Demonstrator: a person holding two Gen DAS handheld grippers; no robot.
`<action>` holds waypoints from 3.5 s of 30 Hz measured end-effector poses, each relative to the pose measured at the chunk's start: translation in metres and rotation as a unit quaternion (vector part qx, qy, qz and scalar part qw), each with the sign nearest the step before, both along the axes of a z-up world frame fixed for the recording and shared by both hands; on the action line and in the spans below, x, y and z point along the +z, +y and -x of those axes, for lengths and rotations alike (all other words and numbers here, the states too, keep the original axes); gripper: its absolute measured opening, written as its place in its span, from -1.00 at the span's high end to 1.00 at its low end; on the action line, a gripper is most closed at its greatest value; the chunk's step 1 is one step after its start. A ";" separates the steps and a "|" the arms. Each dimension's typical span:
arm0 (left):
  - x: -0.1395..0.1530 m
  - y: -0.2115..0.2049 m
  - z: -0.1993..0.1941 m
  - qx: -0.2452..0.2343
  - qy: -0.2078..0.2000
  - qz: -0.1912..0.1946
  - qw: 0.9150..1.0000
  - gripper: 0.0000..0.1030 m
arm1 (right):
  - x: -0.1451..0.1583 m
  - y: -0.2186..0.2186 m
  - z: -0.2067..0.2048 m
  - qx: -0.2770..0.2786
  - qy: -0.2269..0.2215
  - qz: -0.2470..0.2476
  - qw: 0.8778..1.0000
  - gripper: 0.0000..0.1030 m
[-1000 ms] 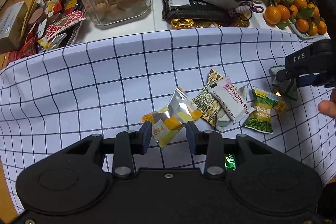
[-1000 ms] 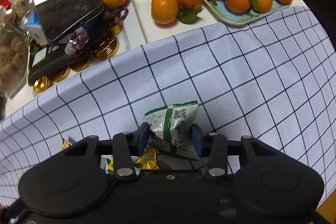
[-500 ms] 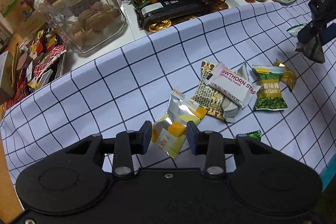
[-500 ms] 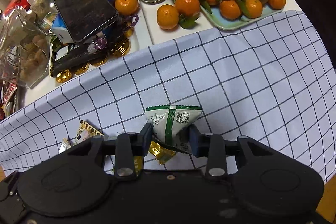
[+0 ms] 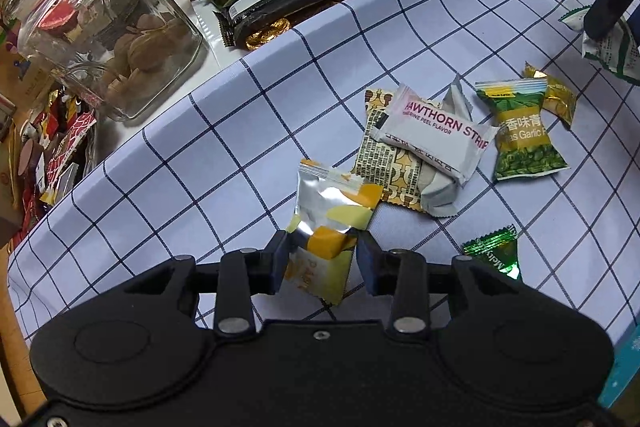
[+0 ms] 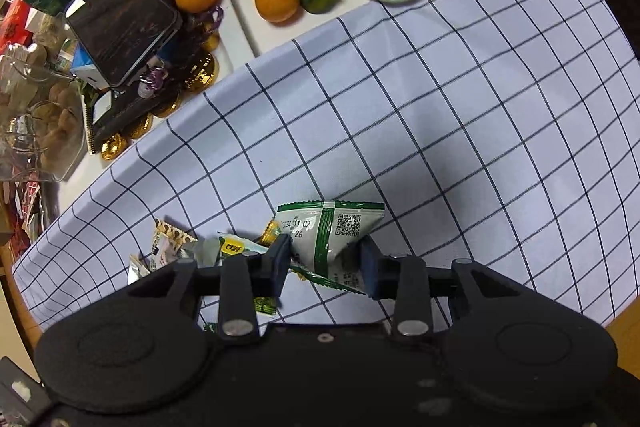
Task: Organize snacks
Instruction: 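Reach the left tool to the yellow-white packet while the right tool holds the green packet, then close the left tool on the yellow-white packet and lift it, then carry both packets to the gold tray and open both tools to drop them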
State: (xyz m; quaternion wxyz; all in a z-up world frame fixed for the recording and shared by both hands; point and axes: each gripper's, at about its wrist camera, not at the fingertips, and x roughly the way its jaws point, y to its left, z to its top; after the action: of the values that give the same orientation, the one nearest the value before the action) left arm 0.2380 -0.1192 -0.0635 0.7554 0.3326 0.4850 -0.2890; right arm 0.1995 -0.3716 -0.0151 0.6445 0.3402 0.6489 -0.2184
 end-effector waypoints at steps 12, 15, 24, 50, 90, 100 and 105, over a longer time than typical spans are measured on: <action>-0.001 0.000 -0.028 0.124 0.064 0.041 0.989 0.13 | -0.008 -0.010 0.001 -0.010 0.019 -0.038 0.999 0.27; 0.001 0.003 -0.038 0.178 0.098 0.050 0.978 0.25 | -0.007 -0.018 0.004 -0.021 0.024 -0.040 0.999 0.27; 0.008 0.023 -0.045 0.275 0.143 0.047 0.949 0.64 | -0.044 -0.036 0.018 -0.070 0.095 -0.120 0.986 0.27; 0.014 -0.003 -0.022 0.079 0.026 0.048 0.995 0.24 | -0.040 -0.021 0.023 -0.045 0.101 -0.139 0.984 0.26; 0.087 0.043 0.059 0.307 0.154 0.132 0.930 0.08 | 0.041 0.052 0.034 0.093 -0.081 0.002 0.992 0.26; 0.093 0.066 0.177 0.298 0.162 0.129 0.932 0.08 | 0.081 0.099 0.144 0.131 -0.219 0.022 0.967 0.26; 0.089 0.076 0.213 0.305 0.159 0.134 0.929 0.08 | 0.069 0.116 0.211 0.107 -0.196 0.009 0.975 0.26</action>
State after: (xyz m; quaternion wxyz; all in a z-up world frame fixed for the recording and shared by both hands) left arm 0.0248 -0.0428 0.0257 0.7575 0.0140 0.6338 -0.1558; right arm -0.0118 -0.2561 0.0539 0.7819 0.2990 0.5405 -0.0834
